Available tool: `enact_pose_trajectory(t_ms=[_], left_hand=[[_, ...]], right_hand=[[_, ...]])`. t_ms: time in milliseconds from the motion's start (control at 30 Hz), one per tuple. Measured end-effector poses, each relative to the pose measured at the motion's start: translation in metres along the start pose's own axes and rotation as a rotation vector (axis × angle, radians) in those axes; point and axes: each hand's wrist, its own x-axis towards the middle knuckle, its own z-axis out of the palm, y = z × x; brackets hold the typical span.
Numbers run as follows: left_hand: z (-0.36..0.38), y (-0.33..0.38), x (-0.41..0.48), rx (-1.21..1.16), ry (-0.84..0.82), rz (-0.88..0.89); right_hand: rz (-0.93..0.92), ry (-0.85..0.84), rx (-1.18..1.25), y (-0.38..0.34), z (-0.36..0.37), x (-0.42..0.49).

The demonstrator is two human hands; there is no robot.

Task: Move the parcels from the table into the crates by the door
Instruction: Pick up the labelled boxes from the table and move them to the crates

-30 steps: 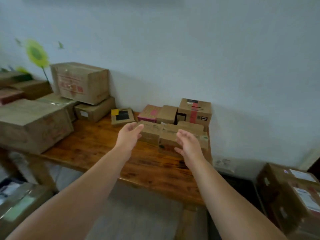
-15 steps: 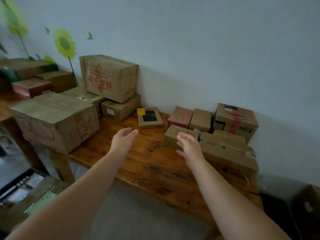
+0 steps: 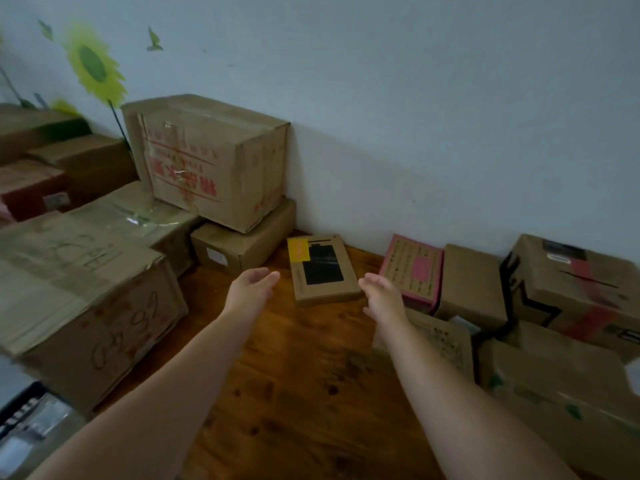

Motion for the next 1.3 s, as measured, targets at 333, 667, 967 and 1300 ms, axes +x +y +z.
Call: enact_pose_trajectory(t_ms=[333, 667, 967, 1300], left_hand=[[0.018, -0.017, 0.121, 0.044, -0.111, -0.170], [0.050, -0.056, 0.175, 0.083, -0.288, -0.360], [0.042, -0.050, 0.159, -0.083, -0.373, -0.292], [0.005, 0.007, 0.125, -0.261, -0.359, -0.068]], right_hand=[[0.159, 0.076, -0.198, 0.017, 0.045, 0.097], [0.299, 0.128, -0.345, 0.045, 0.067, 0.126], [0.291, 0.182, -0.301, 0.041, 0.076, 0.096], [0.185, 0.301, 0.062, 0.001, 0.078, 0.022]])
